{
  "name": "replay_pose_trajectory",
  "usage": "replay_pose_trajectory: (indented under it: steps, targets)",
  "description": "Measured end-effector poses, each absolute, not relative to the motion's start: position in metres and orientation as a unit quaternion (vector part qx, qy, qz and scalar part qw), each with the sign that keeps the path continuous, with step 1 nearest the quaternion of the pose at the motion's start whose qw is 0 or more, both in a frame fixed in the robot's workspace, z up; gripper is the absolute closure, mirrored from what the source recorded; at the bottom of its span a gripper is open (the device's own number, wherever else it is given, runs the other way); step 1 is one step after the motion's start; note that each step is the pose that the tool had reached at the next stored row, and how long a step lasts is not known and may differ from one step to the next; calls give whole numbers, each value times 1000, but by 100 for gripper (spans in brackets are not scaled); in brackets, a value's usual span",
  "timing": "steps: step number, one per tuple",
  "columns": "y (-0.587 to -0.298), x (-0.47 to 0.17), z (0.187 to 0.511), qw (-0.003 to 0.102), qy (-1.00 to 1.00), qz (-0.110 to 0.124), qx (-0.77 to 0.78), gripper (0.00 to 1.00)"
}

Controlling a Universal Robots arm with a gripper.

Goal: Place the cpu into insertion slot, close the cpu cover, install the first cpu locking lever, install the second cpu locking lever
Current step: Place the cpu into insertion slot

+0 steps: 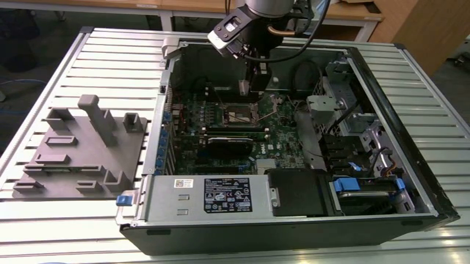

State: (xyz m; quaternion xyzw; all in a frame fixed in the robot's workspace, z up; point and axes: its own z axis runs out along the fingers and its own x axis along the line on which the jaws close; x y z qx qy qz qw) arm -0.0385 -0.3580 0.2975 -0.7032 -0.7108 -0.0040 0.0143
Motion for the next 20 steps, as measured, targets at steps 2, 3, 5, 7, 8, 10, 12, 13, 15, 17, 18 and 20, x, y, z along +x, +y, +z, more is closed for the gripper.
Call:
replay_pose_trajectory:
  steps: [2, 3, 5, 7, 8, 10, 12, 13, 15, 17, 18, 20]
  targets:
    - [-358, -38, 297, 13, -711, -5, -703, 46]
    - [-358, -38, 297, 13, -711, -5, -703, 46]
    - [-358, -38, 297, 13, -711, -6, -703, 46]
    - [-358, -38, 297, 13, -711, -6, -703, 46]
    - [-358, -38, 296, 12, -711, -6, -703, 46]
    - [-358, -38, 296, 12, -711, -7, -703, 46]
    - [-358, -38, 295, 11, -711, -8, -703, 46]
    - [-358, -38, 295, 10, -711, -8, -703, 46]
    - [-358, -38, 294, 10, -711, -9, -703, 46]
    - [-358, -38, 294, 9, -711, -10, -703, 46]
    - [-358, -38, 294, 9, -711, -10, -703, 46]
    - [-358, -38, 294, 8, -711, -10, -703, 46]
